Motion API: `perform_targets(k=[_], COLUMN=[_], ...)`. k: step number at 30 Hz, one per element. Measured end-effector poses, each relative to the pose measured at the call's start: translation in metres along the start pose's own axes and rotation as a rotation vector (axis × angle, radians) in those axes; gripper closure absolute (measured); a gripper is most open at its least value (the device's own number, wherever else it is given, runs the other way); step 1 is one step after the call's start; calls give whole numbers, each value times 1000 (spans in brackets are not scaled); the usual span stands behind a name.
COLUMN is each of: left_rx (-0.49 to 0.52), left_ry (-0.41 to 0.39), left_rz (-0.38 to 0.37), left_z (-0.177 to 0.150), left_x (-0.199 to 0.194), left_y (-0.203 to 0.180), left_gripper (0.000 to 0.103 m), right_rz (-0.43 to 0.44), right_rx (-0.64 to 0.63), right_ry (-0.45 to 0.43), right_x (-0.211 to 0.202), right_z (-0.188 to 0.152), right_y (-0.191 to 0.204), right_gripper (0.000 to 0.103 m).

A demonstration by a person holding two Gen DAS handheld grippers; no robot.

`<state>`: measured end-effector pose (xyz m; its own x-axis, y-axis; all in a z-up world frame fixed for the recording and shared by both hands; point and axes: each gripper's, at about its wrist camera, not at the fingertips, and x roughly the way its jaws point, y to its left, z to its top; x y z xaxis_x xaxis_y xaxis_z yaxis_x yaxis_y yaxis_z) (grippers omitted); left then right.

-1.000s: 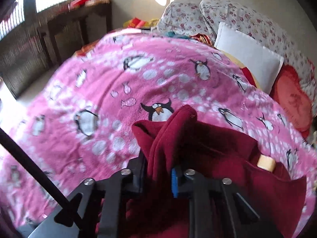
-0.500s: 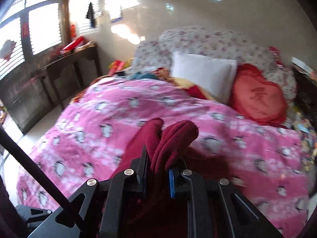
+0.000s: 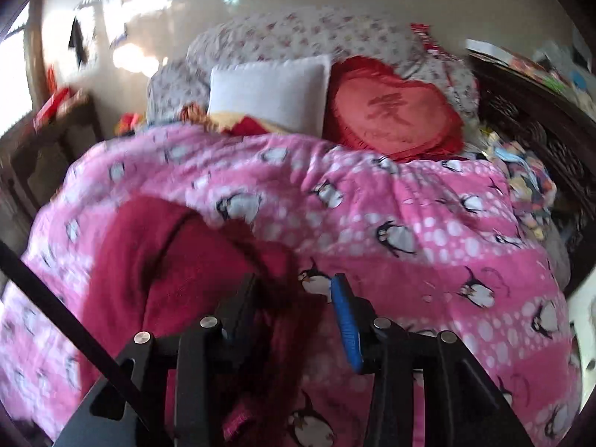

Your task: Fold small clothes

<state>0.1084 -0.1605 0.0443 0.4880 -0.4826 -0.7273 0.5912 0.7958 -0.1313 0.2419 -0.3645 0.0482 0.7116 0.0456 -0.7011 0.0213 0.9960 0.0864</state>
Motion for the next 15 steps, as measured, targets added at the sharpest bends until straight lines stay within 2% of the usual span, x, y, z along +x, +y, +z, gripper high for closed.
perform_targets(k=[2,4,5,8,9,11,12,13,15], left_rx=[12,-2,-31,-98,-125,-176,-189,-188,-177], left_ry=[-46,-46,-43,-28,-6,34,56,65,68], left_rz=[90,156,212,317,342,340,332,335,320], left_z=[3,7,10,18,14,9,5,1,-6], left_x=[-16,-18,-13,11,21,39,50,56,60], left_y=[11,33,46,75,84,93,97,94,89], left_gripper=[28,28,28,28,28,28,28,28,28], right_rz=[0,30,46,123,157,188,174,107,-20], right_rx=[2,-36,-47,-83,-95,-136,-173,-236,-303], right_ry=[-55,-87,-87,-68,-48,-12,3,18,47], right_x=[-30,-57,-62,-69,-67,-58,-53,-45,-32], right_z=[0,-9,-13,-32,-38,-51,-59,-70,-85], right_y=[-1,8,14,36,44,59,66,73,71], right_gripper=[59,59,59,59,59,60,61,65,66])
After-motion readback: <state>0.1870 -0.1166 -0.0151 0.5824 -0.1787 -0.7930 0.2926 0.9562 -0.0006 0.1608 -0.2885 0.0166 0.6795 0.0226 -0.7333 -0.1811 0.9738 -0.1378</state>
